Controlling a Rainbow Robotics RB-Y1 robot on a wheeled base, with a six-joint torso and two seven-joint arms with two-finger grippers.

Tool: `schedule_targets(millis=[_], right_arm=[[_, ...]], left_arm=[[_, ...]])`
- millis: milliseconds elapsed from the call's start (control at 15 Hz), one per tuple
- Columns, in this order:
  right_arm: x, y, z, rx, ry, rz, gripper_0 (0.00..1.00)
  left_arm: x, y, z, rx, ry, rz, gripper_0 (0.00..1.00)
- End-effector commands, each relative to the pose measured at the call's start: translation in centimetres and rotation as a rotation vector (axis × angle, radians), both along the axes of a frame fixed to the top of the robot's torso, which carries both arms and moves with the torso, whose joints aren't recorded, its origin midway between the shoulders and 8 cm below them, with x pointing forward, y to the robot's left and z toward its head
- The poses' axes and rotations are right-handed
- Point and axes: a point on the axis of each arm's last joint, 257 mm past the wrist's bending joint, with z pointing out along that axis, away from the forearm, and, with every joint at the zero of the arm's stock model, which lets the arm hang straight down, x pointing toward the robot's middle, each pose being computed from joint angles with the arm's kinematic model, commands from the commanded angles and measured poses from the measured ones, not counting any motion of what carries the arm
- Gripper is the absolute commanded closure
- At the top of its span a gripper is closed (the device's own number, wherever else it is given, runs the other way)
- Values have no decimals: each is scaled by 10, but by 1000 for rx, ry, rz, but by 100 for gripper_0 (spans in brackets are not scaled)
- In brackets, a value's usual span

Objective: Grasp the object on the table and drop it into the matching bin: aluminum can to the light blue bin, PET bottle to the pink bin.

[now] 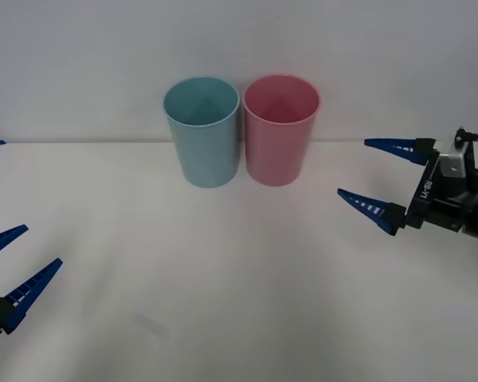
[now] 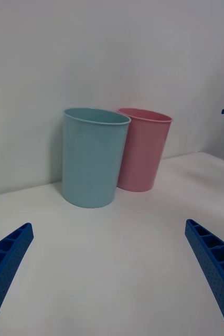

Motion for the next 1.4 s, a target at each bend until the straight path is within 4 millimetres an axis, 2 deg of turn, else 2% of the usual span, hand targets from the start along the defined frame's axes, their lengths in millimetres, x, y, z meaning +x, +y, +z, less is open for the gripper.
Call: schedule_targets(millis=[67, 333, 1000, 1200, 1400], right_arm=[[-22, -33, -6, 17, 11, -19, 0], [-58, -67, -13, 102, 84, -41, 0], [-109, -132, -37, 132, 194, -221, 0], [-119, -142, -41, 146, 214, -247, 0], [-125, -144, -45, 164, 228, -255, 0]], left_arm=[[0, 0, 0, 0, 0, 0, 0], [0, 0, 0, 0, 0, 0, 0], [0, 0, 0, 0, 0, 0, 0], [0, 0, 0, 0, 0, 0, 0], [0, 0, 0, 0, 0, 0, 0]])
